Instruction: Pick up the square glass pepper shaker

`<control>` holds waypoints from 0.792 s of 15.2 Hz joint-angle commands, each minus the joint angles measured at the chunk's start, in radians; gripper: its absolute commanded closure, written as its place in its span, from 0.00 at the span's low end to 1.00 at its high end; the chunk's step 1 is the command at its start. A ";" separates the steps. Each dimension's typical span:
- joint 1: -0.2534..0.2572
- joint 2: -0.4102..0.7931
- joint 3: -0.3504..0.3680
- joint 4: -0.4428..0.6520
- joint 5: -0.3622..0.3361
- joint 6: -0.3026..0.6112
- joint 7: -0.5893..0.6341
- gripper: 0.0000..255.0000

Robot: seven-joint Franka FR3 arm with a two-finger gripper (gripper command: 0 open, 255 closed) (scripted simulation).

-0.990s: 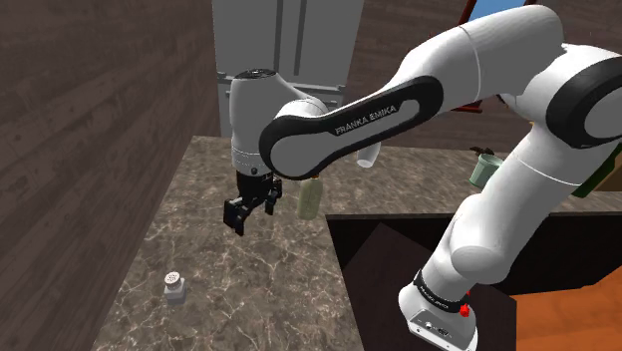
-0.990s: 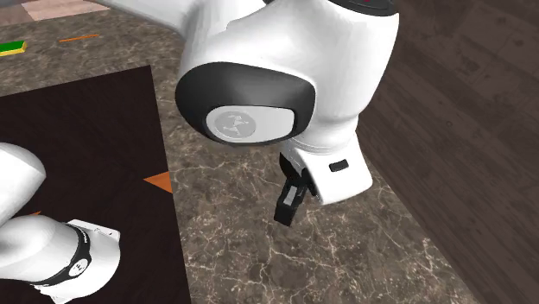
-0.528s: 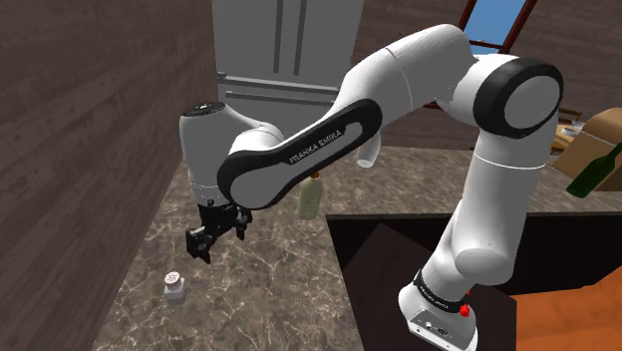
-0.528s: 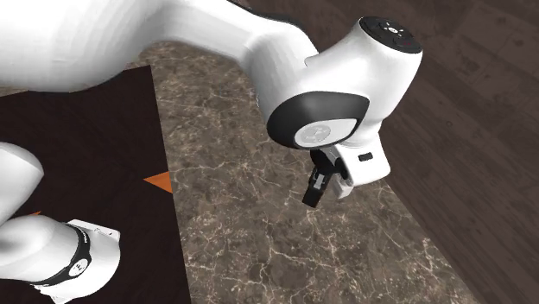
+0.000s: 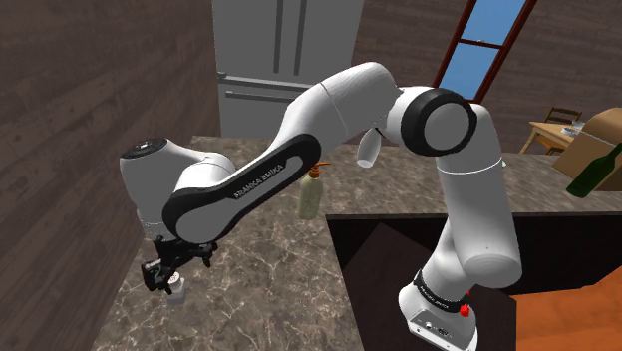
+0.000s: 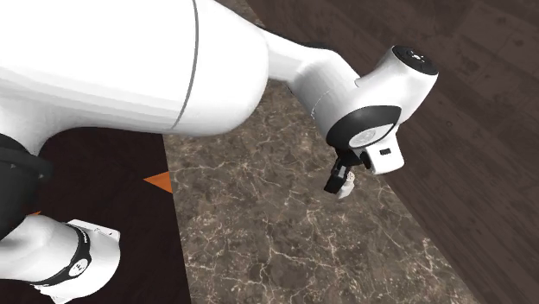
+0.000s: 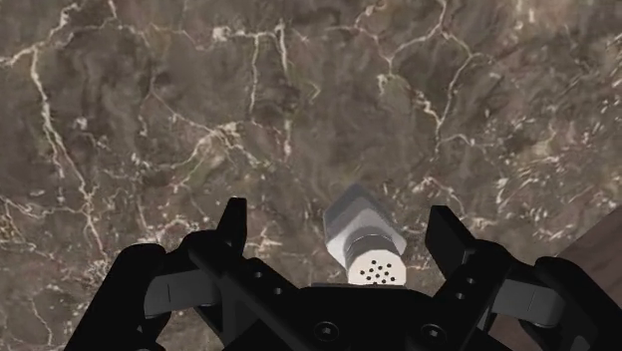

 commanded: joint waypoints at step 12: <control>0.063 0.156 -0.037 0.102 -0.046 0.039 0.038 1.00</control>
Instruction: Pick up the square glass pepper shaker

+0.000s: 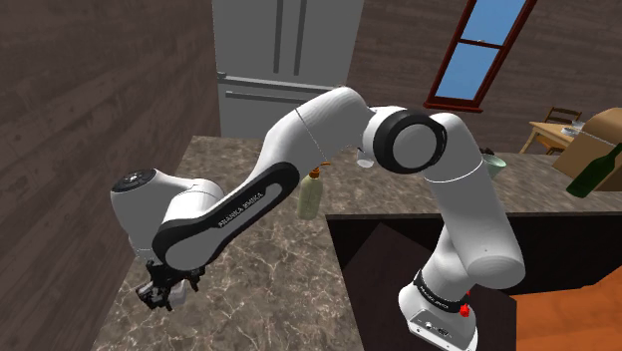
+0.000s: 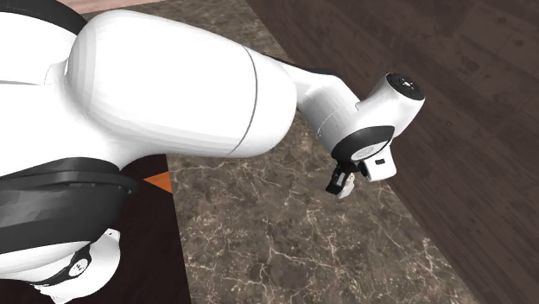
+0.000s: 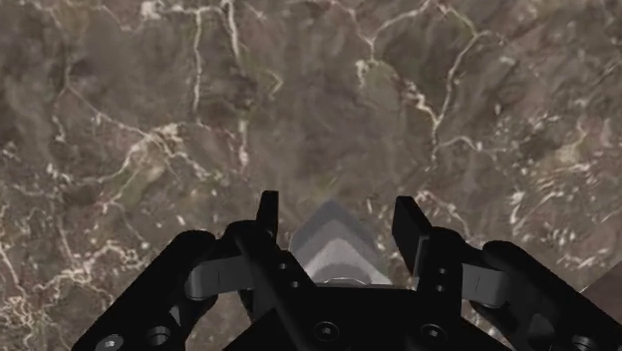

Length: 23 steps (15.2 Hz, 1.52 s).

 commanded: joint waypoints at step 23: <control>-0.019 -0.099 0.032 0.032 0.041 -0.126 -0.016 1.00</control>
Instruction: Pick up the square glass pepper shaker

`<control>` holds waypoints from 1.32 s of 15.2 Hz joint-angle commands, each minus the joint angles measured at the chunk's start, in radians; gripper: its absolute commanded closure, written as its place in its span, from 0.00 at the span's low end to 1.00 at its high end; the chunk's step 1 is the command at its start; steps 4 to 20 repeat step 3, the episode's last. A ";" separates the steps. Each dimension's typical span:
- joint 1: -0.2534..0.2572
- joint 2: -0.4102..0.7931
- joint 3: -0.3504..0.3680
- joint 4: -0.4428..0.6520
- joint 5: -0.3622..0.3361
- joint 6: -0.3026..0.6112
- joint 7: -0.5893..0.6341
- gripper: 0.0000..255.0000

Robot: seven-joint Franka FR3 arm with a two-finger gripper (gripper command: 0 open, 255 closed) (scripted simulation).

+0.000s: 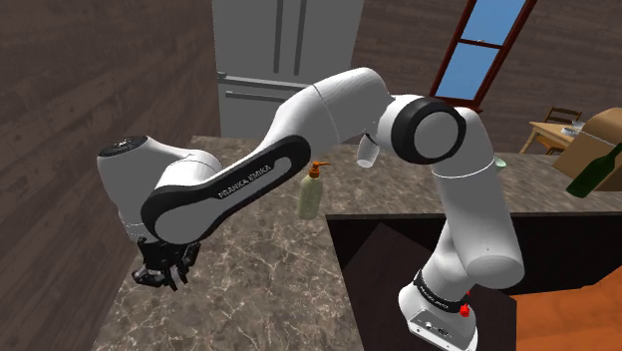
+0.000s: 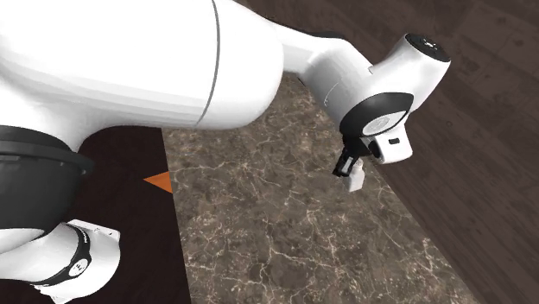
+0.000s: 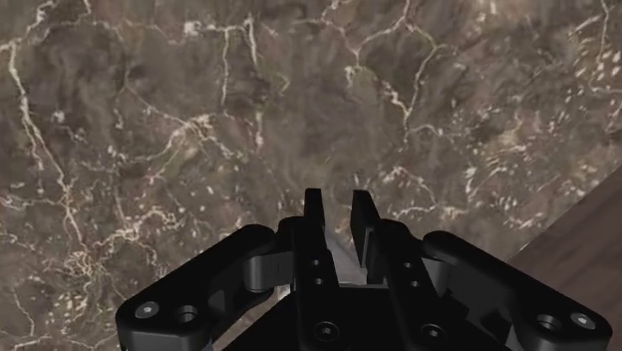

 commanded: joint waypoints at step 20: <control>-0.001 -0.012 0.004 0.014 0.006 -0.025 -0.003 1.00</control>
